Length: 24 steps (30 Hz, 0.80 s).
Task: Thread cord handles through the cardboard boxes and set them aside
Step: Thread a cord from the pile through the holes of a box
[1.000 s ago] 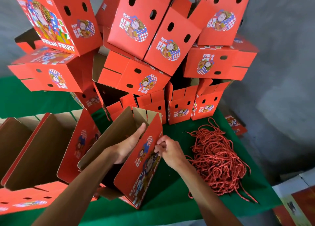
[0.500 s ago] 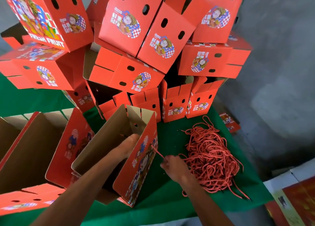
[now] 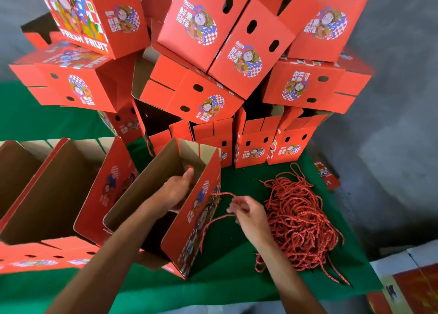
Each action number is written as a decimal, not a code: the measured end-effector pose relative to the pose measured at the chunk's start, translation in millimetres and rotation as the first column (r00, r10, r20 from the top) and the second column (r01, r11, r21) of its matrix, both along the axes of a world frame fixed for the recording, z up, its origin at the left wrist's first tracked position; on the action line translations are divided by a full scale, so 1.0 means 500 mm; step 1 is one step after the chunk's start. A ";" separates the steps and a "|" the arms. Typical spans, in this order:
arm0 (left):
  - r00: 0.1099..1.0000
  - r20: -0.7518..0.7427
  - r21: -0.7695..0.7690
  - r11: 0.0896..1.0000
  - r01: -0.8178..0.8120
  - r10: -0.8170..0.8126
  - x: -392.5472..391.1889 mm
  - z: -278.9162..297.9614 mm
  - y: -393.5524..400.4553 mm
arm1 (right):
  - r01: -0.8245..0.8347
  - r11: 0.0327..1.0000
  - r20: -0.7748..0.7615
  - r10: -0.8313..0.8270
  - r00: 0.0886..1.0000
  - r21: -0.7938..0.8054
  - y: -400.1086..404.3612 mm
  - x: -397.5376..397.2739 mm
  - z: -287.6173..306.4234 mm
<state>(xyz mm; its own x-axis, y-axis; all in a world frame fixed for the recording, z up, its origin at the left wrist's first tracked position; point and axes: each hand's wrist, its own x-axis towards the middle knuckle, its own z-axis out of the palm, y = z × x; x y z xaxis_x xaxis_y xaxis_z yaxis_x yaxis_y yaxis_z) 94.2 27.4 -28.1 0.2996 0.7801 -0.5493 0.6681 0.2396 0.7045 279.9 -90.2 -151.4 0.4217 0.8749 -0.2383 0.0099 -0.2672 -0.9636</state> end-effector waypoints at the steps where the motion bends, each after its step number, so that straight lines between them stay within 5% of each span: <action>1: 0.998 0.059 -0.071 0.997 -0.009 0.014 -0.007 0.011 -0.006 | 0.024 0.999 0.036 -0.022 0.999 -0.046 -0.003 0.007 -0.020; 7: 0.925 0.210 -0.203 0.912 0.357 -0.316 -0.045 0.035 -0.044 | 0.076 0.983 0.540 0.027 0.841 -0.167 -0.035 -0.010 -0.121; 10: 0.913 0.196 -0.269 0.876 0.401 -0.358 -0.049 0.041 -0.056 | -0.248 0.870 0.328 0.404 0.854 -0.425 -0.036 -0.069 -0.142; 13: 0.929 0.130 -0.270 0.890 0.368 -0.345 -0.070 0.029 -0.057 | -0.293 0.820 0.072 0.374 0.925 -0.492 -0.025 -0.141 -0.164; 20: 0.984 0.116 -0.388 0.906 0.172 -0.137 -0.142 0.003 -0.041 | -0.373 0.721 0.121 0.532 0.838 -0.585 0.013 -0.194 -0.168; 24: 0.990 0.124 -0.381 0.918 0.109 -0.066 -0.165 0.001 -0.034 | -0.332 0.756 0.039 0.426 0.904 -0.564 -0.003 -0.203 -0.160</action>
